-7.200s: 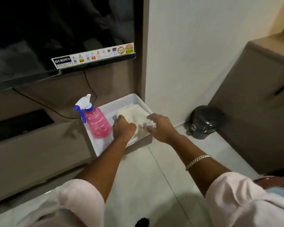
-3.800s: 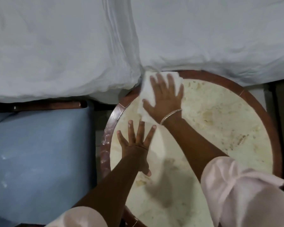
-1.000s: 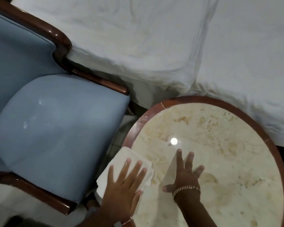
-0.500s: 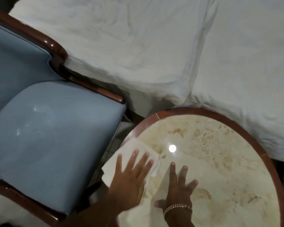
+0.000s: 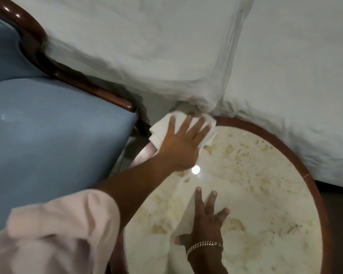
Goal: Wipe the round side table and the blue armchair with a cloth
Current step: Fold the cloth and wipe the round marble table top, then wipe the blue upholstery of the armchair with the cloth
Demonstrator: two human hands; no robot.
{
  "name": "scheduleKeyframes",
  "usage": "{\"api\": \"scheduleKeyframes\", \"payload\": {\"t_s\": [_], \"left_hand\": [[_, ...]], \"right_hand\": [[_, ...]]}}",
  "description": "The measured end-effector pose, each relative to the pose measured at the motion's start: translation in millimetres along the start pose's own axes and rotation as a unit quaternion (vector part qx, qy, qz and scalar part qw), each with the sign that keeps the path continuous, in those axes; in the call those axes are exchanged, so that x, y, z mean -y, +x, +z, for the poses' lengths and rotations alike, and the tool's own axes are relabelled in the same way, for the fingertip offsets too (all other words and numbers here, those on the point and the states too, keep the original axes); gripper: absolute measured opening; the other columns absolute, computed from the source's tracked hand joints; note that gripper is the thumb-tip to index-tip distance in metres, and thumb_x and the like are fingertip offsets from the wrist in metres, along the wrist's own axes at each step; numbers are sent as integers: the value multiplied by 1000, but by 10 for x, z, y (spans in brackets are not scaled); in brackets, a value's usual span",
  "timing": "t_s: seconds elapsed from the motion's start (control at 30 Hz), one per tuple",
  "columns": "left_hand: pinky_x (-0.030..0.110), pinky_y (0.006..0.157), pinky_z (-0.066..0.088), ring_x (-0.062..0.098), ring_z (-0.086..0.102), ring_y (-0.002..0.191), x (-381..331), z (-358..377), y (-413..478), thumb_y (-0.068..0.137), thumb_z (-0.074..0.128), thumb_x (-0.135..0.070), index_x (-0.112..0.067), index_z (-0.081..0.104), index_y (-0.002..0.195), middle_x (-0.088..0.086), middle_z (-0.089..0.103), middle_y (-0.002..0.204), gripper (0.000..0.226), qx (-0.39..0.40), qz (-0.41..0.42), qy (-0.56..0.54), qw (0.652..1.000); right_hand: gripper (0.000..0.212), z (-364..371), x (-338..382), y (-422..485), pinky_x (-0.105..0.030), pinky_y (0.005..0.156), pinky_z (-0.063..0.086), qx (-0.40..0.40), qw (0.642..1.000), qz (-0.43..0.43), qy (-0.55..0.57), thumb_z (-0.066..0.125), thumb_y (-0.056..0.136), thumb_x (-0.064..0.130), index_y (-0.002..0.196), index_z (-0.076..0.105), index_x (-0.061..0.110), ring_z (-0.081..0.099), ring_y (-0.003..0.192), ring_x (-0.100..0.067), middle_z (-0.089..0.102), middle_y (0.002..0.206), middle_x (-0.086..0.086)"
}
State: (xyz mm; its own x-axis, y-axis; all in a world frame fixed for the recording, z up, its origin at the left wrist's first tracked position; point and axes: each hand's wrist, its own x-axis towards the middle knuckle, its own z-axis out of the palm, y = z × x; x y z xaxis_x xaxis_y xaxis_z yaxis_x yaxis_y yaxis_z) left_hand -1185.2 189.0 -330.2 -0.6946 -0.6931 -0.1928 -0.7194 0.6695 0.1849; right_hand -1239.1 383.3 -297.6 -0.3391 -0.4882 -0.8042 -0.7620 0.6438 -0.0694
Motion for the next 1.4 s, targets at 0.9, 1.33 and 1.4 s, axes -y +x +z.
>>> {"api": "scheduleKeyframes", "payload": {"t_s": [0.9,1.33,1.4], "left_hand": [[27,89,52,19,60,110,1872,-686,-3039,79,67,-2,-26,47,140,4,63,134,69,-64,-464,-556,687],[57,121,27,35,49,141,3331,-1640,-5296,94,36,-50,-3,59,136,17,66,136,67,-28,-368,-52,928],[54,120,32,30,54,137,3406,-1718,-5404,96,37,-50,-7,65,130,12,70,131,62,-33,-319,-26,947]], "right_hand": [[68,394,2723,-54,-20,70,49,-77,910,-176,367,73,77,-2,136,46,18,60,96,-18,60,119,-2],[90,1424,3856,-281,-68,110,28,-232,941,-216,-119,46,84,72,155,0,39,-3,149,-48,-9,167,-2],[80,1333,4042,-241,-70,112,23,-233,941,-218,-111,42,91,64,154,-2,41,-4,149,-49,-10,167,-2]]}}
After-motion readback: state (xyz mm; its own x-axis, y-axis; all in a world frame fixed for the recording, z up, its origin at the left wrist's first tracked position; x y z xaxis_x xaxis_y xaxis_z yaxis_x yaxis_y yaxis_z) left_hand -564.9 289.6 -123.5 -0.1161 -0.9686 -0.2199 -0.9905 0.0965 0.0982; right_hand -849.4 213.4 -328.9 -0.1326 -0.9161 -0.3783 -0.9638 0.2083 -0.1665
